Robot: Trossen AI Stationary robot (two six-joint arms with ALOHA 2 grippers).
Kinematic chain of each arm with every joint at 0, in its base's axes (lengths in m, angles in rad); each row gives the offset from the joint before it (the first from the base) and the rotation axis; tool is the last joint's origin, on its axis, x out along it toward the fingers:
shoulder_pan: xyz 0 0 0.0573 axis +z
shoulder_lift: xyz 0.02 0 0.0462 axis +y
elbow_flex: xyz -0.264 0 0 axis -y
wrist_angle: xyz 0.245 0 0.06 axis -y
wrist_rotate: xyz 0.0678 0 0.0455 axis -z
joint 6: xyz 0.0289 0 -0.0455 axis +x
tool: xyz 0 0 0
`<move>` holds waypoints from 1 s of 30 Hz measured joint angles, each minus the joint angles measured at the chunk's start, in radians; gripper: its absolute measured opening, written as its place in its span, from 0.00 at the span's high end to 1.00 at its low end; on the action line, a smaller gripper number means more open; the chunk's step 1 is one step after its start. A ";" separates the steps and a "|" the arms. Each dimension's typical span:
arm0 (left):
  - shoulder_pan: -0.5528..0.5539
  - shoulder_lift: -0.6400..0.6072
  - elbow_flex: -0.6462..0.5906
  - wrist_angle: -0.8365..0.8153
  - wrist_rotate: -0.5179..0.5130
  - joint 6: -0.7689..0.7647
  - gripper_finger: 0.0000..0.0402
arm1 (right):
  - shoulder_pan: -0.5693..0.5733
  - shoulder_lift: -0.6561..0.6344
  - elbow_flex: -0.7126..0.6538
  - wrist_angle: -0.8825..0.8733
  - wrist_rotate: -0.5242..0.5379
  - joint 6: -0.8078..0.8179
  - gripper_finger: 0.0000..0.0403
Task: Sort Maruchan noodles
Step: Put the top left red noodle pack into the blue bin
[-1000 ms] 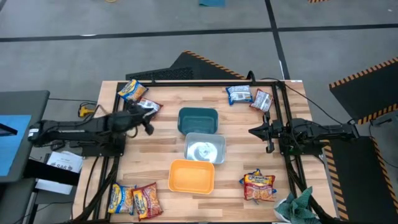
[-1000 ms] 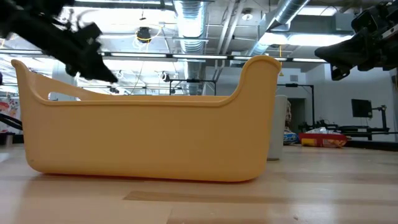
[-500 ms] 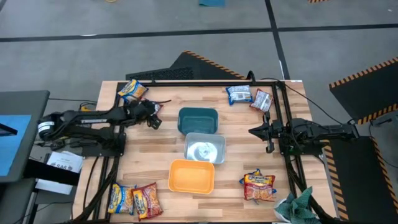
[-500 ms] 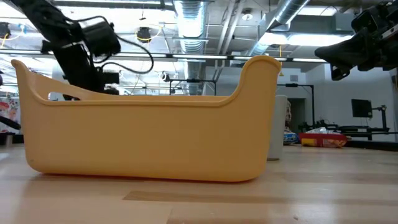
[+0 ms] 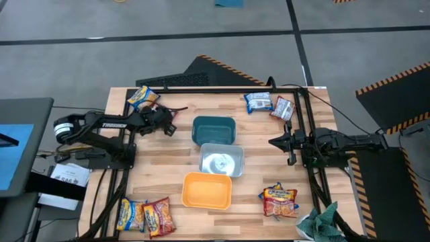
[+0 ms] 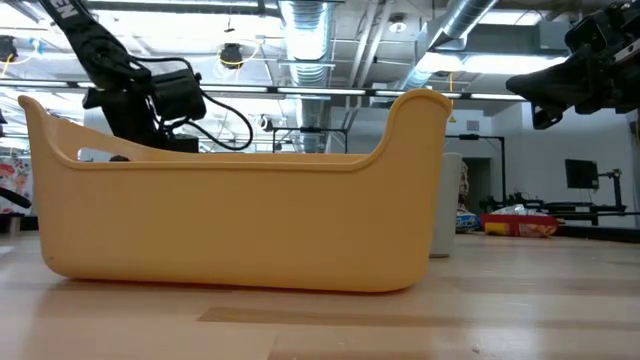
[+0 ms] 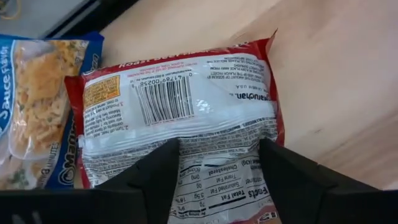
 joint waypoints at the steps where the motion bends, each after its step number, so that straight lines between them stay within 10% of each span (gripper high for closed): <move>1: -0.001 0.012 0.000 0.001 -0.008 -0.001 0.53 | 0.000 0.000 0.000 0.000 0.000 0.000 0.89; 9: -0.001 0.031 -0.001 0.014 -0.039 0.038 0.97 | 0.000 0.000 0.000 0.000 0.000 0.000 0.89; 30: -0.230 -0.536 -0.008 -0.086 -0.017 0.069 1.00 | 0.000 0.000 0.000 0.000 0.000 0.000 0.89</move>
